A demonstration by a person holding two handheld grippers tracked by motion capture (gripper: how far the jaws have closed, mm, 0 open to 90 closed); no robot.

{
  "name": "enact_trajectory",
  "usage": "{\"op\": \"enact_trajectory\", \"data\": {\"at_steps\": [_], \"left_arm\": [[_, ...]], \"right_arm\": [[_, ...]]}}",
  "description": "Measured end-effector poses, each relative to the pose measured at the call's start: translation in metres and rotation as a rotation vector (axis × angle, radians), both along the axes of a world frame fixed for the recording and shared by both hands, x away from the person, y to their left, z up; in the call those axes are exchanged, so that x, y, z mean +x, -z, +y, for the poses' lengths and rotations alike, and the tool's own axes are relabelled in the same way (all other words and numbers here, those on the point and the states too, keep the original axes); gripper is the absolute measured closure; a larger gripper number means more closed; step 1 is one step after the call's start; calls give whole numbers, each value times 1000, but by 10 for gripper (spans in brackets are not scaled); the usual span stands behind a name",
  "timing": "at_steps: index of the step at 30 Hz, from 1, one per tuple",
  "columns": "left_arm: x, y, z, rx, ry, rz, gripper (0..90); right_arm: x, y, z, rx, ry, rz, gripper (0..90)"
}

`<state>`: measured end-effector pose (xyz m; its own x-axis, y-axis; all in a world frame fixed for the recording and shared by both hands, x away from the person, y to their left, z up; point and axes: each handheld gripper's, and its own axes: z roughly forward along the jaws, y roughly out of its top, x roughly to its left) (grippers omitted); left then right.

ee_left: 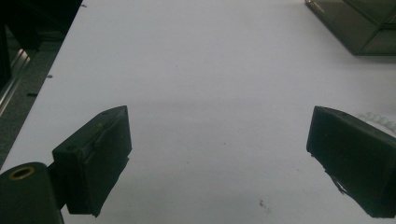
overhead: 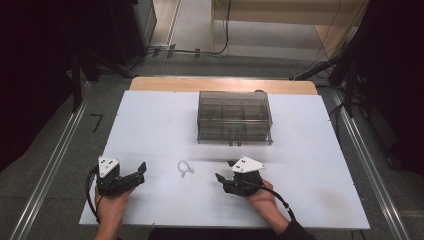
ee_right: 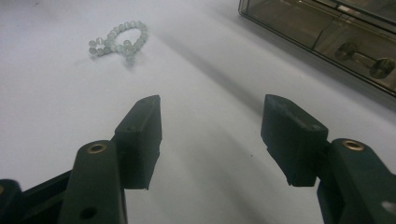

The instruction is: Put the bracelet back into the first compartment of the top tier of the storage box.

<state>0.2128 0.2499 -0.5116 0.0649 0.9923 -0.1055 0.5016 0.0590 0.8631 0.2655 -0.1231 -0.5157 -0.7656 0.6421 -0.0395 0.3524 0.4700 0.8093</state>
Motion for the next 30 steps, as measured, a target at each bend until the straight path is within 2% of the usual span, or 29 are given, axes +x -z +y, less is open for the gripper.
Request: {"op": "enact_trajectory", "data": {"at_steps": [30], "left_arm": [[1, 0, 0, 0, -4, -2, 70]], "right_arm": [[7, 6, 28, -14, -33, 2, 427]]}}
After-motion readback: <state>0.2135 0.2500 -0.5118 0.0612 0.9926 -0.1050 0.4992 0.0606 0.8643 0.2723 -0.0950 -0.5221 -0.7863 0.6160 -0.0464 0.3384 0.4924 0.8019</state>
